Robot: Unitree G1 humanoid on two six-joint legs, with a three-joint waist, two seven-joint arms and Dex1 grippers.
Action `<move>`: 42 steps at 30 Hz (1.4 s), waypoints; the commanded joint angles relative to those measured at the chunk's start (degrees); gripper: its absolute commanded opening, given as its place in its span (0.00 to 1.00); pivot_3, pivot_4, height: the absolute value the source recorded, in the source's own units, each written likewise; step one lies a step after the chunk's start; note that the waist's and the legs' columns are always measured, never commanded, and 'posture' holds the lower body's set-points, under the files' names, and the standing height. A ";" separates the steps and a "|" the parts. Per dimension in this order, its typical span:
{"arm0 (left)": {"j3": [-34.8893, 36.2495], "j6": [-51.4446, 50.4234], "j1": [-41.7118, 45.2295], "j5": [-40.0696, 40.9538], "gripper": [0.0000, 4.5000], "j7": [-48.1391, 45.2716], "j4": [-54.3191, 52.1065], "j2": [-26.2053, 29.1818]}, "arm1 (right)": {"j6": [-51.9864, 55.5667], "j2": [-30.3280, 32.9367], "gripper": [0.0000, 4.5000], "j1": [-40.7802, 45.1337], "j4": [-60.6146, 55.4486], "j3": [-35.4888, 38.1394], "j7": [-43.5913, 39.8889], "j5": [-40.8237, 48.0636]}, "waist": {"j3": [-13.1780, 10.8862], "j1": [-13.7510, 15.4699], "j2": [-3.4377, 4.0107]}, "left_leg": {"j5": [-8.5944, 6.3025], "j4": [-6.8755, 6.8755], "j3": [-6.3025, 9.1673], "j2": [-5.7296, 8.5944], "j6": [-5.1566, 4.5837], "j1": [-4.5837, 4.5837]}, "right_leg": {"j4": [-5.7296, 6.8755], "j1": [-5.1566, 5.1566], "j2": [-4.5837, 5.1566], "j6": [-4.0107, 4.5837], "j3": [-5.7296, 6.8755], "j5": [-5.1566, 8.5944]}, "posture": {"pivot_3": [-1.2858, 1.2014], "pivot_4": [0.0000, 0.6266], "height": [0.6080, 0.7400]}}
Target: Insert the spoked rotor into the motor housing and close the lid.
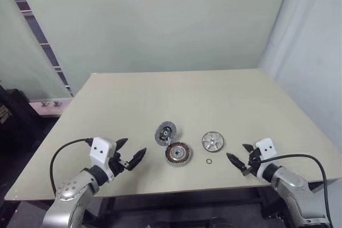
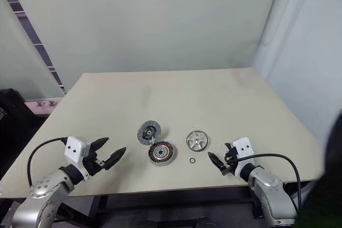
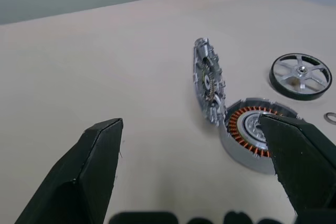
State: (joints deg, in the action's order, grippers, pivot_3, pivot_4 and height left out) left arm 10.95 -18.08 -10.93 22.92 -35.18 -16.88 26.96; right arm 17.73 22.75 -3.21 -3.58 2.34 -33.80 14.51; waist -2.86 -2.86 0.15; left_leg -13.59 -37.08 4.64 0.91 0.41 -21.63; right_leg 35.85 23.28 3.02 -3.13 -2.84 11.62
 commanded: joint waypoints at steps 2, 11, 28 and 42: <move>0.29 0.81 -0.05 -0.03 0.99 -0.48 -1.23 0.63 | -0.19 -0.17 1.00 0.64 -2.10 -0.18 -0.15 0.49 | 0.00 0.02 0.00 | 0.06 0.00 0.01 -0.01 -0.10 0.01 | 0.01 0.01 0.00 0.00 0.00 0.00 | 0.52 0.00 1.00; -0.53 0.16 0.62 0.17 0.99 -1.05 -1.16 0.91 | 0.99 -0.69 1.00 1.72 -2.41 0.58 1.26 1.17 | 0.00 0.04 0.00 | 0.00 0.01 0.03 -0.01 0.00 0.00 | 0.00 0.02 0.00 0.00 0.02 0.00 | 0.52 0.00 1.00; -6.22 1.47 3.73 -2.36 0.99 -6.39 6.06 1.47 | 13.26 -1.60 1.00 1.52 -11.06 -7.76 3.63 -0.38 | 0.00 0.03 -0.01 | 0.08 0.03 0.03 -0.02 -0.14 -0.02 | 0.01 0.06 -0.01 0.00 0.01 0.00 | 0.52 0.00 1.00; -10.11 1.21 1.08 -3.23 0.99 -8.75 5.28 1.89 | 14.10 -4.15 1.00 6.30 -2.80 -14.53 5.22 -5.18 | 0.00 0.03 -0.02 | 0.07 0.04 0.06 -0.03 -0.13 -0.03 | 0.00 0.09 -0.01 0.00 0.03 0.00 | 0.52 0.00 1.00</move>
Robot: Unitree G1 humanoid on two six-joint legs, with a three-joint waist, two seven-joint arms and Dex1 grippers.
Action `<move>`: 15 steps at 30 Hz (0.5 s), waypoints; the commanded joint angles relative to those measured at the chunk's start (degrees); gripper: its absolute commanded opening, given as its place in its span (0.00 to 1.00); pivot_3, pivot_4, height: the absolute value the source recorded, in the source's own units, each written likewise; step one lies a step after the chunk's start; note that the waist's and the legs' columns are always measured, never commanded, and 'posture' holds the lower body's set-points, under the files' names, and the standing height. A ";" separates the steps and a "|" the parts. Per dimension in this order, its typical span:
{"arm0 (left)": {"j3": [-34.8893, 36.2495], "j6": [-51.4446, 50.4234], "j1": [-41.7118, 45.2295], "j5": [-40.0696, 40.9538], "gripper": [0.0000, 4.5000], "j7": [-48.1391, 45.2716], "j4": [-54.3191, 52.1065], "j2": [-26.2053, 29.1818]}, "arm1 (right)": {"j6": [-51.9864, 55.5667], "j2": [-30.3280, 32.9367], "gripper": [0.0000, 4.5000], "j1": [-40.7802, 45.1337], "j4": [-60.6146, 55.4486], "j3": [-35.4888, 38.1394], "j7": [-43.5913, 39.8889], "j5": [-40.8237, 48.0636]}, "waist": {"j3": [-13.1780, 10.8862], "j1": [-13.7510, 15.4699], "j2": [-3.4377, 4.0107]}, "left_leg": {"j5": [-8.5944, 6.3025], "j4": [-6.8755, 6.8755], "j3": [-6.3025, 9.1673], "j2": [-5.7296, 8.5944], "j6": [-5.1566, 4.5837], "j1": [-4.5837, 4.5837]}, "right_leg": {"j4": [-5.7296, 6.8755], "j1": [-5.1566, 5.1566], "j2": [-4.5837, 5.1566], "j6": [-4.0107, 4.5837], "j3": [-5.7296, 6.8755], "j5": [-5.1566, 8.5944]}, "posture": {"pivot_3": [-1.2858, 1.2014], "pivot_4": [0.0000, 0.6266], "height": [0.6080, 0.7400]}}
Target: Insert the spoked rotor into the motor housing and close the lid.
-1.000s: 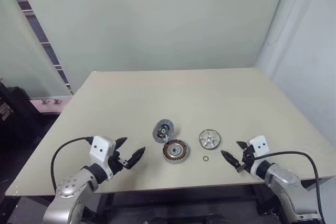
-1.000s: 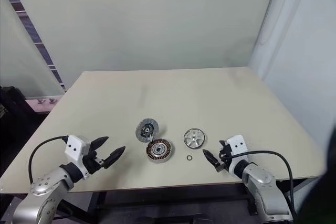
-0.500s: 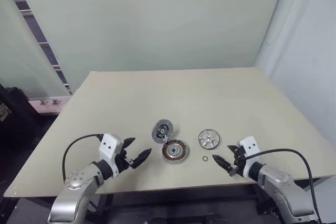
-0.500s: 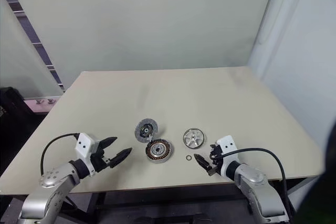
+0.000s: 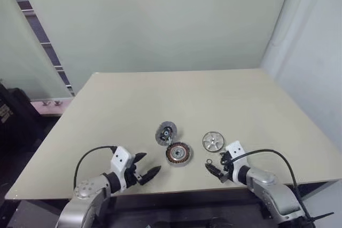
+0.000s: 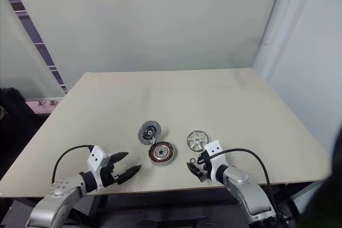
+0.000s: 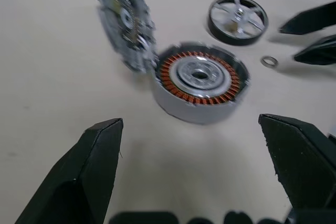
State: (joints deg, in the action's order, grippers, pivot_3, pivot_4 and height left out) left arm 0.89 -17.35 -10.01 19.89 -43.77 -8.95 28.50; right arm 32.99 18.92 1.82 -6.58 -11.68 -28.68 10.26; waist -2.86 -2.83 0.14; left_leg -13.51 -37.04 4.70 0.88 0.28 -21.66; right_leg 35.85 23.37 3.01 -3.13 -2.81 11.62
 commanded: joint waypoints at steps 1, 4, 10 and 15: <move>-0.18 0.56 0.02 -0.19 0.99 -0.11 -2.68 0.30 | -1.41 -0.50 1.00 1.38 0.66 -0.69 0.14 -1.14 | 0.00 0.00 -0.01 | 0.00 0.01 0.01 0.00 0.00 0.00 | 0.00 0.00 0.00 0.00 0.01 0.00 | 0.52 0.00 1.00; -0.38 0.81 -0.19 -0.22 0.99 -0.16 -2.53 0.25 | -2.25 -1.32 1.00 1.83 2.16 -1.09 0.35 -1.77 | 0.00 0.00 0.00 | 0.00 0.03 0.04 0.00 0.00 0.00 | 0.00 0.01 0.00 0.00 0.03 0.00 | 0.52 0.00 1.00; -0.73 0.98 0.01 -0.38 0.99 -0.47 -2.02 0.38 | -3.84 -3.10 1.00 3.27 5.53 -1.42 0.75 -3.08 | 0.00 -0.02 0.00 | -0.02 0.02 -0.01 -0.02 0.03 0.02 | 0.00 0.01 0.00 0.00 0.02 0.00 | 0.52 0.00 1.00; -1.25 0.88 0.15 -0.61 0.99 -0.99 -1.97 0.54 | -4.71 -3.90 1.00 3.82 7.29 -1.64 0.87 -3.87 | 0.00 -0.01 0.00 | 0.00 0.04 0.05 -0.01 0.00 0.01 | 0.00 0.01 0.00 0.00 0.05 0.00 | 0.52 0.00 1.00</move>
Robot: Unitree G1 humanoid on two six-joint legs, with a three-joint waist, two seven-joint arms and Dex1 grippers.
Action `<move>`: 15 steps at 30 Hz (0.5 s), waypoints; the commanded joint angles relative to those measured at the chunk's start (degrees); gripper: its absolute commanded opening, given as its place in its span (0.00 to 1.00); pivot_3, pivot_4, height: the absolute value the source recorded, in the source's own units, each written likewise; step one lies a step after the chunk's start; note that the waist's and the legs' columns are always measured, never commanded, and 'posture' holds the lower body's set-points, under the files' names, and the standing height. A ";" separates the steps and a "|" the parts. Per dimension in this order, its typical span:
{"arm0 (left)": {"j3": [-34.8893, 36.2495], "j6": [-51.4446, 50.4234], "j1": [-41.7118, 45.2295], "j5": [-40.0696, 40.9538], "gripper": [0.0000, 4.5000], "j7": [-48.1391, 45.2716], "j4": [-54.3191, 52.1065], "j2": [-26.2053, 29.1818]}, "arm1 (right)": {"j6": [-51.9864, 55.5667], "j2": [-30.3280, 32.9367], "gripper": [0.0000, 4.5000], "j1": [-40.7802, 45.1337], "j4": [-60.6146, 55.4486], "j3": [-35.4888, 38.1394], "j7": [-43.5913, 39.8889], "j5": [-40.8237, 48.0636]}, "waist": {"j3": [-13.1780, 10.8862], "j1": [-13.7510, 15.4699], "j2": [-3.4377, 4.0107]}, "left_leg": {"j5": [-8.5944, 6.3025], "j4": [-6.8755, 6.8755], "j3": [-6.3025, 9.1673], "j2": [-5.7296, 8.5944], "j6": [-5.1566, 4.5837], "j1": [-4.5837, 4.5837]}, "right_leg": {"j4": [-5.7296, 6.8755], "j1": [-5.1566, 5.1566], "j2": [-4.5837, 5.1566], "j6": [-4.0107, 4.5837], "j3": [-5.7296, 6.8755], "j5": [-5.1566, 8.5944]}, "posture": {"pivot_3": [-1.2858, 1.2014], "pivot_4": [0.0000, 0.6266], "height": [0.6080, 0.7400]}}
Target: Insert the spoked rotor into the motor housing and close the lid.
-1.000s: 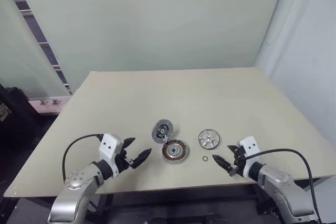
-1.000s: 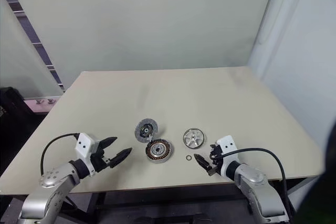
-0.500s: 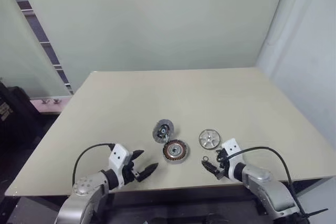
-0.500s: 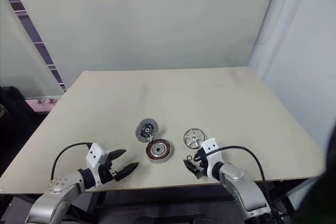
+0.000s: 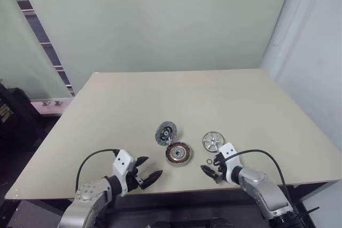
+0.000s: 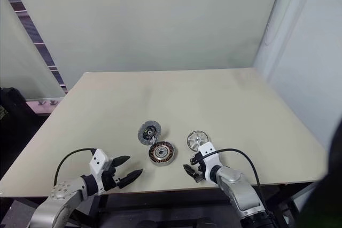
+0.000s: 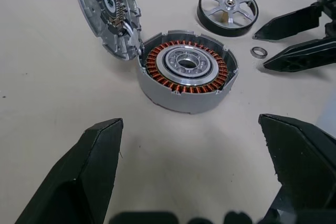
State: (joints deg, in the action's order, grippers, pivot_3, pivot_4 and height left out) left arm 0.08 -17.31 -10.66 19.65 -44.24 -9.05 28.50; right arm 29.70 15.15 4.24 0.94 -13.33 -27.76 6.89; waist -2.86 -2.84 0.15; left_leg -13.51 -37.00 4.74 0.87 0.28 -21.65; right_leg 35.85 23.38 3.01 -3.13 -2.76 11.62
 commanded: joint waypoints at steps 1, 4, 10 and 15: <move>-0.49 0.87 0.82 -0.43 0.99 -0.58 -1.83 0.54 | -1.40 -0.16 1.00 1.39 0.10 -0.14 -0.03 -0.78 | 0.00 0.00 -0.01 | 0.00 0.01 -0.01 0.00 -0.01 0.00 | 0.00 0.00 0.00 0.00 0.00 0.00 | 0.52 0.00 1.00; -0.62 1.03 0.88 -0.63 1.00 -0.68 -1.73 0.49 | -1.41 -0.07 0.87 1.21 0.64 -0.56 -0.07 -1.33 | 0.00 0.00 -0.01 | 0.01 0.01 -0.01 0.00 -0.01 0.01 | 0.00 -0.01 0.00 0.00 0.00 0.00 | 0.52 0.00 1.00; -0.77 1.17 1.14 -0.90 1.00 -0.82 -1.51 0.42 | -0.43 0.12 0.39 0.81 -0.17 -0.68 -0.61 -1.61 | 0.00 -0.01 -0.01 | 0.00 0.01 -0.01 -0.01 0.00 0.02 | 0.00 0.00 0.00 0.00 0.01 0.00 | 0.52 0.00 1.00; -0.93 1.46 1.83 -1.23 1.00 -1.01 -0.83 0.44 | 0.14 0.22 0.17 0.86 -1.28 -0.25 -0.61 -1.27 | 0.01 0.00 -0.01 | 0.00 0.02 -0.01 -0.02 -0.01 0.02 | 0.00 0.00 0.00 0.00 0.01 0.00 | 0.52 0.00 1.00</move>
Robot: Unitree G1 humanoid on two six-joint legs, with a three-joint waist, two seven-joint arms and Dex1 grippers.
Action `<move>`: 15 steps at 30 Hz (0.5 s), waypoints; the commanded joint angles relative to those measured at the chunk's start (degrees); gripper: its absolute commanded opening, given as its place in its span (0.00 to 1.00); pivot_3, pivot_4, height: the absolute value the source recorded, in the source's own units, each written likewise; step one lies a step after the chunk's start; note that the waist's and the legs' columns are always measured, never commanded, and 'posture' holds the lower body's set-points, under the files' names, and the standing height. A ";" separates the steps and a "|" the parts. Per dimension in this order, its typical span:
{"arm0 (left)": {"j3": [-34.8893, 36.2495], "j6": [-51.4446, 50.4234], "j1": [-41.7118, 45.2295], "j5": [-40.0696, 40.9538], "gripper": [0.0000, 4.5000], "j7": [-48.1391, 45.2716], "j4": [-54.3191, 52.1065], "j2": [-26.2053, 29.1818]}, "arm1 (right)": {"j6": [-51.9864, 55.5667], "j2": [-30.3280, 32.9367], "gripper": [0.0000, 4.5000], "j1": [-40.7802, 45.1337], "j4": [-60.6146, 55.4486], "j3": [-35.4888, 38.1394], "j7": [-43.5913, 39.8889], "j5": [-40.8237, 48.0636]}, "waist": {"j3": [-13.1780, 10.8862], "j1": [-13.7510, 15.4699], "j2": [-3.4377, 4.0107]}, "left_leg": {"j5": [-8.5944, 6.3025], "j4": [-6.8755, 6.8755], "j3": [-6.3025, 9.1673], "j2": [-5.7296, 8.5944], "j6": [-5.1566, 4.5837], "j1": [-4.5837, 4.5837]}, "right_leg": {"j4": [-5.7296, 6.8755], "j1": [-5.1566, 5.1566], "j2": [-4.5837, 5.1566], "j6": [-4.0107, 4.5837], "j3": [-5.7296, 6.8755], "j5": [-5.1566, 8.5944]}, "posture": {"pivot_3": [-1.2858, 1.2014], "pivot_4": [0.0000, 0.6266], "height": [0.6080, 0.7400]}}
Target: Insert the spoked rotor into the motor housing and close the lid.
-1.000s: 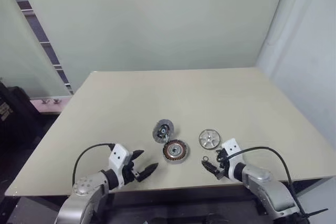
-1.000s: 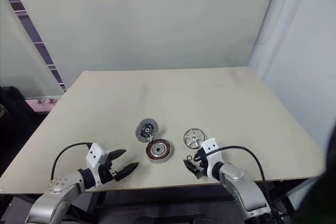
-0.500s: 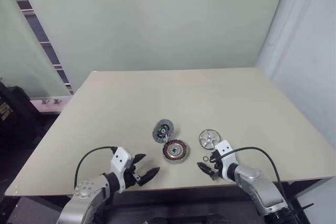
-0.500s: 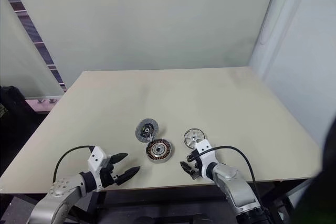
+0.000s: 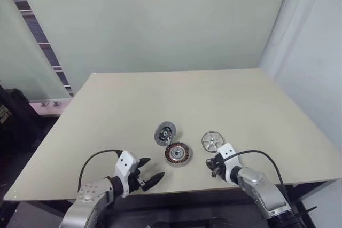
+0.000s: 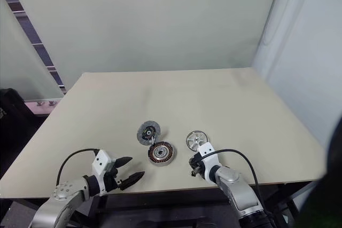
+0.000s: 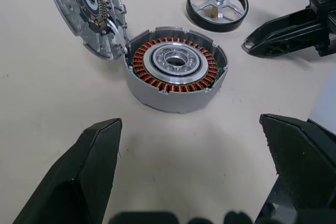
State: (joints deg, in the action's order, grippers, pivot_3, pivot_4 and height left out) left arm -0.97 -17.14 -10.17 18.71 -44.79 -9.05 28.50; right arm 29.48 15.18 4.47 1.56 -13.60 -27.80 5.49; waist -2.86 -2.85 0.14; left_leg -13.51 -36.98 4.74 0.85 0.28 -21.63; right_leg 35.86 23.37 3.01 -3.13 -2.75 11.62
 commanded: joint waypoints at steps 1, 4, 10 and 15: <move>0.05 1.26 1.49 -0.29 1.00 -0.49 -0.74 0.40 | 0.28 0.13 0.17 0.70 -2.07 0.27 -0.52 0.25 | 0.00 0.00 0.00 | 0.00 0.00 0.00 0.00 0.00 0.00 | 0.00 0.00 0.00 0.00 0.00 0.00 | 0.52 0.00 1.00; -0.08 1.27 1.77 -0.28 1.00 -0.66 -0.51 0.43 | 0.31 0.01 0.17 1.01 -3.21 0.96 -0.43 0.76 | 0.00 0.00 0.00 | 0.00 0.00 0.00 0.00 0.00 0.00 | 0.00 0.00 0.00 0.00 0.00 0.00 | 0.52 0.00 1.00; -0.15 1.34 2.22 -0.42 1.00 -1.24 0.31 0.75 | 3.63 0.32 0.17 2.35 -8.12 1.56 -1.35 2.09 | -0.01 0.00 0.01 | 0.01 0.00 0.00 0.00 -0.01 -0.01 | 0.00 0.01 0.00 0.00 0.00 0.00 | 0.52 0.00 1.00; -0.28 1.51 2.47 -0.53 1.00 -1.31 0.54 0.57 | 7.72 0.07 0.17 4.57 -12.30 0.53 -2.13 3.07 | 0.00 0.00 0.01 | 0.01 0.00 0.01 0.00 -0.01 -0.01 | 0.00 0.01 -0.01 0.00 0.00 0.00 | 0.52 0.00 1.00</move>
State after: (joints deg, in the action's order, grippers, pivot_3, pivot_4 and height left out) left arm -1.40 -16.81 -8.63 18.61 -45.88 -8.09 28.66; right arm 36.30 15.40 7.10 -7.06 -13.06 -29.45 7.34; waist -2.86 -2.84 0.15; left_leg -13.50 -36.98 4.74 0.85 0.26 -21.64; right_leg 35.86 23.38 3.01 -3.13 -2.75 11.62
